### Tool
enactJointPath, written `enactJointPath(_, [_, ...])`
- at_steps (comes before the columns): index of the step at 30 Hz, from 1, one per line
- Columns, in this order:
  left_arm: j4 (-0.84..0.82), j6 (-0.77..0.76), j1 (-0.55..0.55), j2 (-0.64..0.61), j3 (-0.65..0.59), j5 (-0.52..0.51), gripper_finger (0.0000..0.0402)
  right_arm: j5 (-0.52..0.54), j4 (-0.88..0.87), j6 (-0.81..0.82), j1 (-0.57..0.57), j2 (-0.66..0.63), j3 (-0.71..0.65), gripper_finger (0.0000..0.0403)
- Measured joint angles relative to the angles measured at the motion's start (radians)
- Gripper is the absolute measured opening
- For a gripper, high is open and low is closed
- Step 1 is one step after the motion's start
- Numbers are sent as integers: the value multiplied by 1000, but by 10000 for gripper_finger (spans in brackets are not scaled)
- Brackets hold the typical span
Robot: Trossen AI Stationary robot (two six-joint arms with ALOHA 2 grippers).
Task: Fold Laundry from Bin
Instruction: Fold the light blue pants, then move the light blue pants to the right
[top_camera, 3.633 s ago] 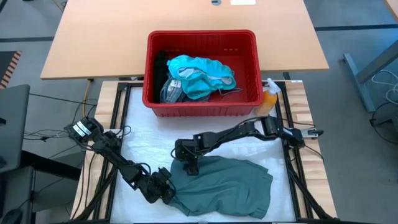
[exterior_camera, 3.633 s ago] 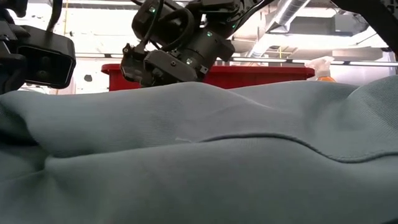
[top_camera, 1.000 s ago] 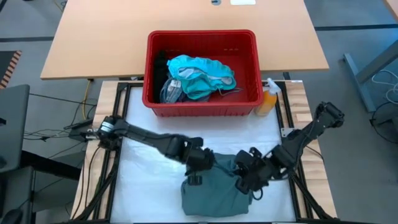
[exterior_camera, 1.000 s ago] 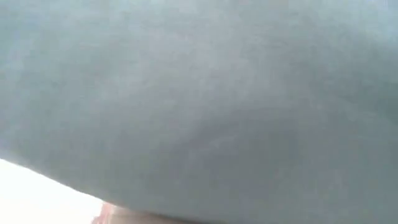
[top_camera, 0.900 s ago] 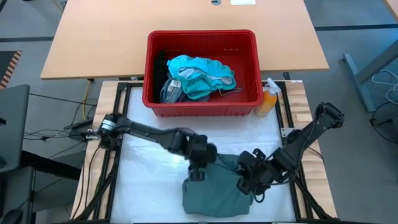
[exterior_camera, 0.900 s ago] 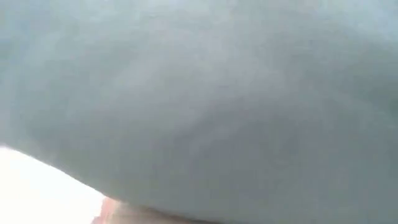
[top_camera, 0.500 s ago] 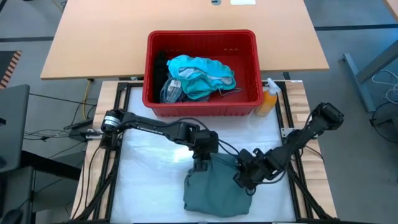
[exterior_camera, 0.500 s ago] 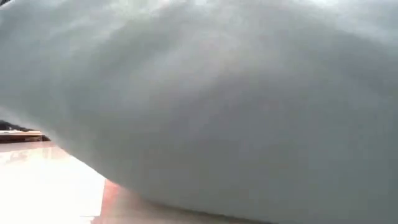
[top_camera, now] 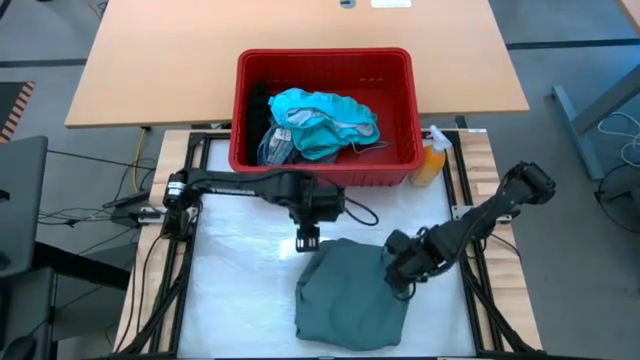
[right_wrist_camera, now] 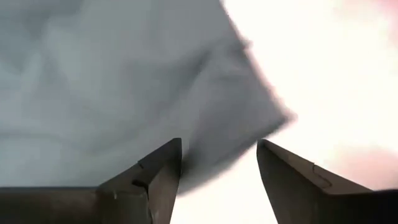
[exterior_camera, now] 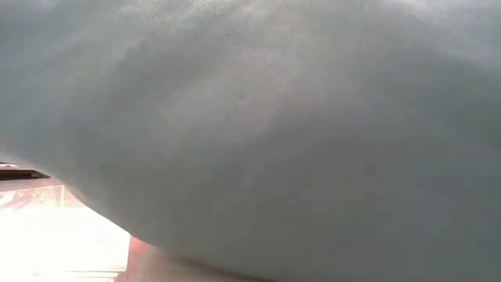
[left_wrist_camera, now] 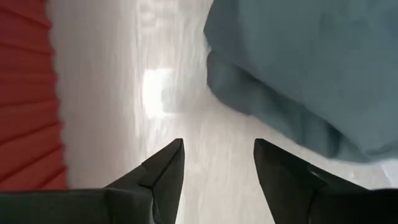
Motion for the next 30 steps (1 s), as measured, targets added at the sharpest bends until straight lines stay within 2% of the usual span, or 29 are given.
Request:
enactJointPath(5, [-47, -6, -51, -63, 33, -26, 179, 10, -231, 15, -42, -18, 107, 233])
enactJointPath(7, [-58, -23, -89, -107, 24, -74, 178, 12, -301, 34, -42, -19, 141, 229])
enactJointPath(9, [-59, -50, -132, -151, 14, -124, 178, 37, -298, 65, -33, -19, 163, 225])
enactJointPath(11, [-20, -89, -183, -204, -24, -161, 177, 114, -174, 70, -3, -19, 171, 222])
enactJointPath(13, [62, -126, -244, -264, -109, -190, 177, 219, 64, 31, 48, -18, 166, 219])
enactJointPath(15, [183, -171, -318, -340, -251, -235, 177, 311, 341, -71, 96, 6, 153, 216])
enactJointPath(17, [332, -227, -385, -421, -418, -285, 177, 355, 602, -209, 134, 52, 142, 209])
enactJointPath(20, [589, -319, -467, -546, -634, -355, 177, 354, 885, -397, 144, 169, 140, 185])
enactJointPath(23, [781, -412, -513, -643, -782, -379, 177, 318, 1051, -478, 133, 300, 137, 139])
enactJointPath(28, [847, -514, -553, -739, -897, -442, 177, 276, 1284, -550, 113, 460, 137, 26])
enactJointPath(30, [845, -530, -566, -756, -914, -451, 177, 248, 1356, -535, 109, 509, 137, 17])
